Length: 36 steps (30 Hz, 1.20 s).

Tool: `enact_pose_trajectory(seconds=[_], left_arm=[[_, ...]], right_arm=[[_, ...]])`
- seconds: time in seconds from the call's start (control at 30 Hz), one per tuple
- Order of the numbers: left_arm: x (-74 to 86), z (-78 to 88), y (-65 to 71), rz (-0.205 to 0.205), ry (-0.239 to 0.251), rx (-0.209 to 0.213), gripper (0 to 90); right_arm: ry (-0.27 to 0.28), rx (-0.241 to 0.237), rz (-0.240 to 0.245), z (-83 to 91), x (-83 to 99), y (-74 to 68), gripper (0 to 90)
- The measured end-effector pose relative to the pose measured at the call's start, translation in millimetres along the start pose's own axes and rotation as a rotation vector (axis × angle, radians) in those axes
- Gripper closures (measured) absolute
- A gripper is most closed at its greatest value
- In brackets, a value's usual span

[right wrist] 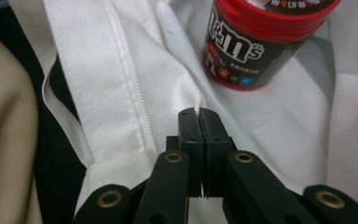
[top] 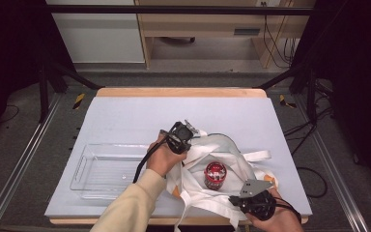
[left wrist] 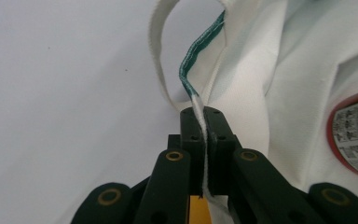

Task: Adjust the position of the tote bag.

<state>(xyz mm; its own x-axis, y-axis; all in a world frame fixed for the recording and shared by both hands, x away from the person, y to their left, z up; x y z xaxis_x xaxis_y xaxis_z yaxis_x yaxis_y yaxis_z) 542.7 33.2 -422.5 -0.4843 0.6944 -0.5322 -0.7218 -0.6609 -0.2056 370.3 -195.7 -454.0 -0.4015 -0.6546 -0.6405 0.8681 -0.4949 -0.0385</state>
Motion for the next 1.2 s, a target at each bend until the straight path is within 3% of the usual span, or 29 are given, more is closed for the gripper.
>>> enact_pose_trajectory(seconds=[0.13,0.3,0.4,0.5,0.53,0.57,0.6,0.67,0.7,0.77,0.87,1.0,1.1,1.13,1.17,1.2], left_arm=[[-2.5,-2.4,-5.8,0.014,-0.009,-0.050,87.8],[-4.4,-10.4,-9.9,0.034,-0.052,-0.054,87.7],[-4.5,-11.7,-8.0,0.020,-0.064,-0.046,86.8],[-3.4,-4.7,-3.8,0.013,-0.013,-0.047,82.2],[-0.1,7.4,1.1,0.016,0.055,-0.057,71.8],[-0.1,7.4,1.1,0.016,0.055,-0.057,65.2],[1.2,11.6,2.8,0.017,0.080,-0.063,65.2],[5.7,24.6,7.0,0.029,0.132,-0.048,52.9],[7.5,29.1,8.6,0.038,0.153,-0.041,52.9],[10.6,37.5,9.6,0.035,0.178,-0.033,41.5],[21.6,53.8,9.7,0.064,0.237,0.019,36.0],[41.6,77.2,7.3,0.088,0.295,0.006,28.2],[50.2,82.6,8.8,0.073,0.295,-0.005,24.8],[56.3,86.3,9.4,0.076,0.303,-0.004,24.8],[65.4,92.8,8.8,0.101,0.330,0.027,24.0],[65.4,92.8,8.8,0.101,0.330,0.027,24.0]], right_arm=[[-0.028,-0.010,0.025,-0.2,3.6,-5.4,90.0],[-0.029,-0.014,0.026,0.2,7.1,-6.9,90.0],[-0.024,-0.017,0.006,-2.8,9.2,-5.4,89.5],[-0.010,-0.013,-0.007,-2.4,7.3,-2.5,85.3],[0.013,-0.021,-0.018,-0.3,3.5,-1.4,66.5],[0.013,-0.021,-0.018,-0.3,3.5,-1.4,66.5],[0.020,-0.014,-0.019,0.8,0.9,-0.9,59.3],[0.019,0.009,-0.005,6.6,-9.0,-0.1,46.4],[0.019,0.009,-0.005,6.6,-9.0,-0.1,46.4],[0.027,0.029,0.000,12.9,-17.8,1.0,41.3],[0.051,0.054,-0.009,22.8,-31.6,3.8,33.5],[0.061,0.080,-0.031,29.7,-56.0,14.7,25.2],[0.071,0.087,-0.040,31.2,-65.9,18.9,22.3],[0.070,0.092,-0.046,31.4,-71.4,21.7,20.9],[0.058,0.110,-0.059,30.8,-83.4,26.8,20.2],[0.064,0.113,-0.070,29.9,-88.5,29.3,20.4]])
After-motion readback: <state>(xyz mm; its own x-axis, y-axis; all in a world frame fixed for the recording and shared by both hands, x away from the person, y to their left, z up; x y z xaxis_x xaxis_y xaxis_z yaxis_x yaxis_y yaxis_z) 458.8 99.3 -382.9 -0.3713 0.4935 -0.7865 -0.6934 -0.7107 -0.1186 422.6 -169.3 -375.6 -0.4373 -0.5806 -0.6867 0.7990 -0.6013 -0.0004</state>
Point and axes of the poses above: each handheld gripper's, and its own axes: z roughly backward along the jaws, x roughly out of its underside, y roughly to its right, the point moved 2 cm from there along -z, roughly forward along the jaws, and after that the axes turned 6 degrees about -x, right-handed, at the moved point
